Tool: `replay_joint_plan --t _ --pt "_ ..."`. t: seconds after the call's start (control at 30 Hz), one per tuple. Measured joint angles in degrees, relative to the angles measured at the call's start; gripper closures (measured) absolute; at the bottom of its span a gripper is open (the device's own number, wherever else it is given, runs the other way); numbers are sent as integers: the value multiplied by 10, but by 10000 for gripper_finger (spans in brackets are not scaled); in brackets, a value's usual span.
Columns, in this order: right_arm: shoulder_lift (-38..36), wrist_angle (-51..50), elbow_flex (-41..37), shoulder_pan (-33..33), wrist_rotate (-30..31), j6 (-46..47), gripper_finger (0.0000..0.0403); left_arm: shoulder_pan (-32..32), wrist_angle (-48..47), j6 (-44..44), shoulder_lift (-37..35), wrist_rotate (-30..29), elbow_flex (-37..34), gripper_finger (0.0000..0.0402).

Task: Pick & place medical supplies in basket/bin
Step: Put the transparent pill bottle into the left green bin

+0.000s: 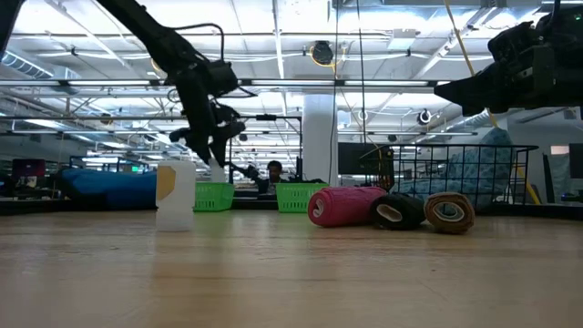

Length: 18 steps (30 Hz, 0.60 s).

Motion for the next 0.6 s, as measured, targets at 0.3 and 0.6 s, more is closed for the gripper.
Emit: replay_joint_plan --t 0.3,0.6 --pt "0 0 0 0 0 0 399 -2 -1 -27 21 4 1 252" --pt "0 0 0 0 0 0 399 -11 0 -56 22 4 -6 252"
